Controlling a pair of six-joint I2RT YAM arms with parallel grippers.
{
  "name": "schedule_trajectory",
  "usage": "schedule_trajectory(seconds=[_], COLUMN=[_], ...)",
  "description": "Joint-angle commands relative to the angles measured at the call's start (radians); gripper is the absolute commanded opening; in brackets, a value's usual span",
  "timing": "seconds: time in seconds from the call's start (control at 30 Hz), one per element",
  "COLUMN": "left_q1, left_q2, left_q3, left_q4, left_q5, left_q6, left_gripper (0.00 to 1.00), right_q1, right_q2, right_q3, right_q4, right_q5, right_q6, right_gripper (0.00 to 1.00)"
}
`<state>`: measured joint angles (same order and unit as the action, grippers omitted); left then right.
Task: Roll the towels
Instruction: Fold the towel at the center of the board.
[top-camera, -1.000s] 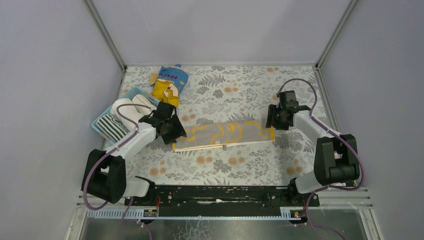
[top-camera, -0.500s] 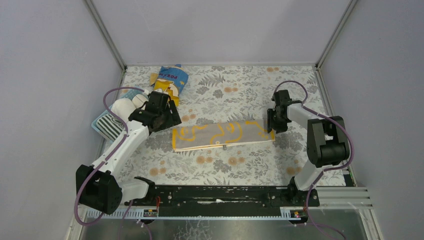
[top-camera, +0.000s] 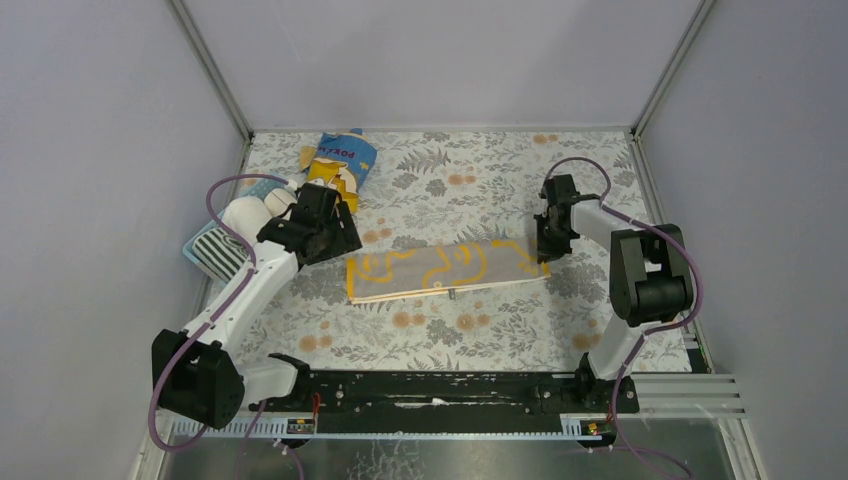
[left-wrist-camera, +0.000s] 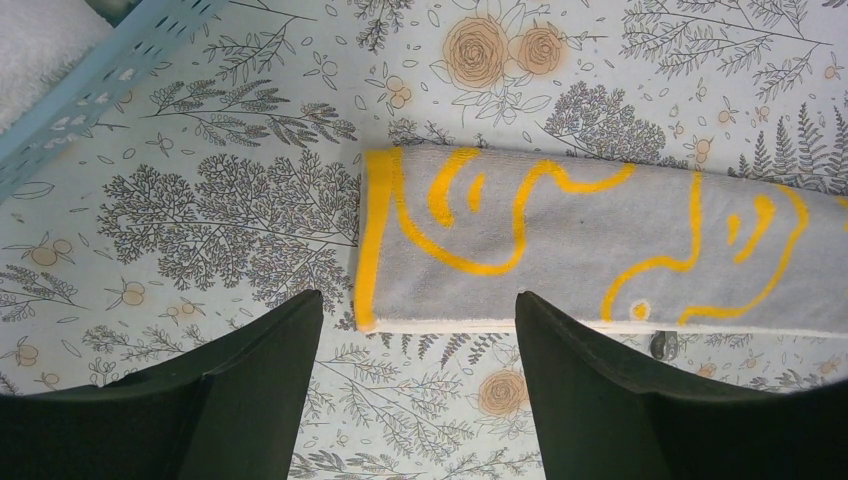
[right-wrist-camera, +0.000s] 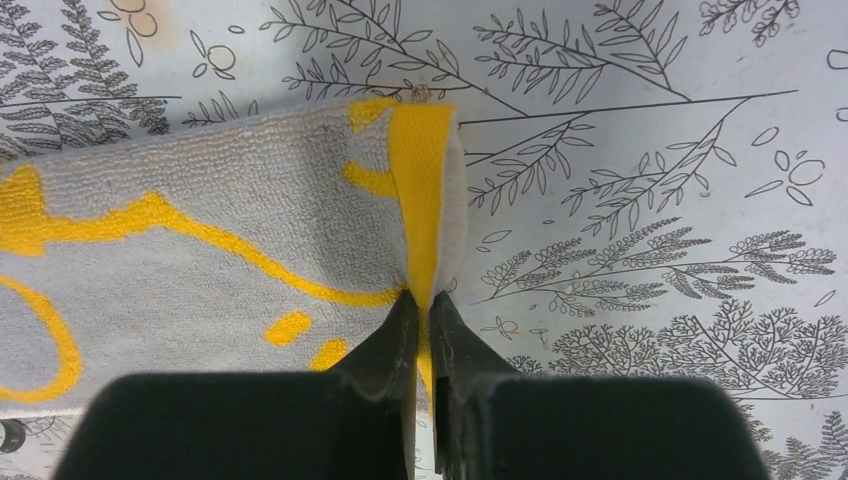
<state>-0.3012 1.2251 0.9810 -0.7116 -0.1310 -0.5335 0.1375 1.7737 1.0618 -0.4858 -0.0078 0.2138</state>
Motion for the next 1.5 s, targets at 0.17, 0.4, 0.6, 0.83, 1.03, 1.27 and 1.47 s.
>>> schedule_trajectory(seconds=[0.17,0.4,0.6,0.83,1.03,1.27,1.47], left_q1=[0.007,0.047,0.046,0.045,0.028,-0.003,-0.026], left_q2=[-0.022,-0.014,0.04,0.122,0.198,0.291,0.349], left_q3=[-0.026,-0.093,-0.135,-0.185,-0.227,-0.236,-0.227], left_q4=[0.005,0.058,0.153,0.283,0.401,0.506,0.554], left_q5=[0.039,0.163,0.312,0.438,0.517,0.551,0.56], left_q6=[-0.011,-0.057,-0.096,-0.155,-0.214,-0.262,-0.287], left_gripper=[0.71,0.71,0.71,0.7,0.66,0.55,0.42], right_q1=[-0.043,-0.049,-0.001,0.171,0.322,0.44,0.5], right_q2=[0.022,-0.054,-0.202,-0.249,-0.208,-0.102,-0.021], right_q3=[0.082,0.231,0.215,0.182,0.168,0.224,0.276], right_q4=[-0.099,-0.183,-0.146,-0.082,0.014,0.043,0.051], right_q5=[0.435,0.576,0.179,-0.14,-0.263,-0.299,-0.301], right_q6=[-0.016,-0.062,-0.054,0.037,0.13,0.184,0.238], right_gripper=[0.0,0.0,0.0,0.0,0.0,0.0,0.01])
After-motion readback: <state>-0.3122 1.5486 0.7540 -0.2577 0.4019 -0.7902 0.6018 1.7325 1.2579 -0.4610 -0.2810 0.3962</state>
